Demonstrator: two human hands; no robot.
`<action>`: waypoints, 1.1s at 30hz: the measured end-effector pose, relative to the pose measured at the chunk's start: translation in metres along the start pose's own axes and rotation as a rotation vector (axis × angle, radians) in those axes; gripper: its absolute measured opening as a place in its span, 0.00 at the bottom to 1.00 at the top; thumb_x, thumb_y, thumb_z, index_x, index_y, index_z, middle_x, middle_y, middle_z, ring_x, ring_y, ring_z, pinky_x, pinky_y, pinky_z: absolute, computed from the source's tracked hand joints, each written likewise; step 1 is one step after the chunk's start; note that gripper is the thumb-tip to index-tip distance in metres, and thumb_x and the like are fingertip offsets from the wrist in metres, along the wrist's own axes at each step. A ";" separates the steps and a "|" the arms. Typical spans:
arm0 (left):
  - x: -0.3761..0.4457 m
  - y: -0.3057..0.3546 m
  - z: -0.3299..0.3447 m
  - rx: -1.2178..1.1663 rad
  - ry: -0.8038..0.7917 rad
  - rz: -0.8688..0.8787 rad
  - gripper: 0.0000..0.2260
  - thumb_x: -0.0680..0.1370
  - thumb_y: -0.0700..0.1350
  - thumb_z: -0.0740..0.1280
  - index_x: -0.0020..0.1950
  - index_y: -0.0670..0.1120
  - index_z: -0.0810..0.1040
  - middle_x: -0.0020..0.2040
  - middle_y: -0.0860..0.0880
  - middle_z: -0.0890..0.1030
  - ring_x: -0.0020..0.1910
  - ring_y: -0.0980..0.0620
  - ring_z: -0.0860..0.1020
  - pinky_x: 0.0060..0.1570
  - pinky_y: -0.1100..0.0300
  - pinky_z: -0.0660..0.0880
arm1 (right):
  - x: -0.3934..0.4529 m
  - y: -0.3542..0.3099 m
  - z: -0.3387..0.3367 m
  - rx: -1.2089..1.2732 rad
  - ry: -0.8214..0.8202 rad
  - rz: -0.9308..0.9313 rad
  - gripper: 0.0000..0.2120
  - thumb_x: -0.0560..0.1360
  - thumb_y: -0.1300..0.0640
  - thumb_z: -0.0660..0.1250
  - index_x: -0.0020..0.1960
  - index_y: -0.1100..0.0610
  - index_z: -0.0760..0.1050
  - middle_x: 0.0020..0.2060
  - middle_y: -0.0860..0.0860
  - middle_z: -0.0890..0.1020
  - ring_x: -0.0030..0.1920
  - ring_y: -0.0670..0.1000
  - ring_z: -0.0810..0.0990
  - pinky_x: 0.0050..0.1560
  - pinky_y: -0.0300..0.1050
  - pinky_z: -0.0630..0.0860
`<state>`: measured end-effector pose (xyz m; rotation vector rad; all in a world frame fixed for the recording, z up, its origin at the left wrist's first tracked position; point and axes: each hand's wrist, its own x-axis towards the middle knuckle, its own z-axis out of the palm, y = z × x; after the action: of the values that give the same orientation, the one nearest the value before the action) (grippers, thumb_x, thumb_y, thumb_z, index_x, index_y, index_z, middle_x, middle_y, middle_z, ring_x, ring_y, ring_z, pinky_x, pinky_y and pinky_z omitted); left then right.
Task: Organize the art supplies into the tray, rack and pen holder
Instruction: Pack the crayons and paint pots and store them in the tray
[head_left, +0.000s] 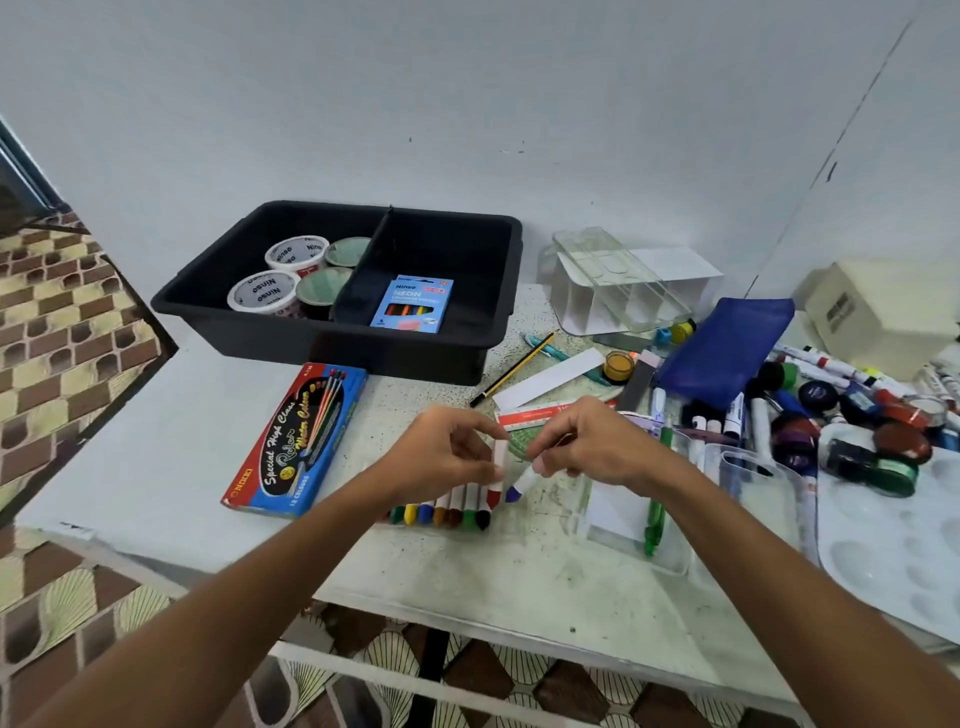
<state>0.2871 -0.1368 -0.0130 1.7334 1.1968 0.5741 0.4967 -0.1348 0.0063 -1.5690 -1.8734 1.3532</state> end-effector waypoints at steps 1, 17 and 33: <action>-0.001 -0.002 0.001 0.011 0.001 0.004 0.14 0.69 0.37 0.77 0.52 0.48 0.81 0.37 0.49 0.85 0.36 0.55 0.82 0.41 0.63 0.79 | 0.001 -0.001 0.001 -0.033 -0.006 0.003 0.06 0.70 0.67 0.74 0.46 0.60 0.84 0.30 0.51 0.83 0.29 0.41 0.78 0.32 0.36 0.72; 0.003 -0.020 0.010 0.549 0.008 0.166 0.21 0.68 0.57 0.76 0.58 0.52 0.82 0.45 0.55 0.73 0.47 0.56 0.67 0.43 0.59 0.67 | 0.015 -0.004 0.028 -0.286 0.038 -0.028 0.07 0.67 0.65 0.76 0.45 0.58 0.85 0.32 0.46 0.81 0.31 0.42 0.75 0.34 0.34 0.72; -0.003 -0.037 0.009 0.691 -0.020 0.368 0.17 0.70 0.61 0.71 0.53 0.52 0.84 0.54 0.54 0.79 0.54 0.55 0.70 0.51 0.53 0.71 | 0.013 0.006 0.038 -0.422 0.114 -0.039 0.04 0.66 0.60 0.76 0.40 0.53 0.85 0.36 0.44 0.84 0.45 0.50 0.79 0.52 0.49 0.78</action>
<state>0.2760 -0.1399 -0.0491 2.5717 1.1401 0.3662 0.4673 -0.1401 -0.0208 -1.7446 -2.2042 0.8661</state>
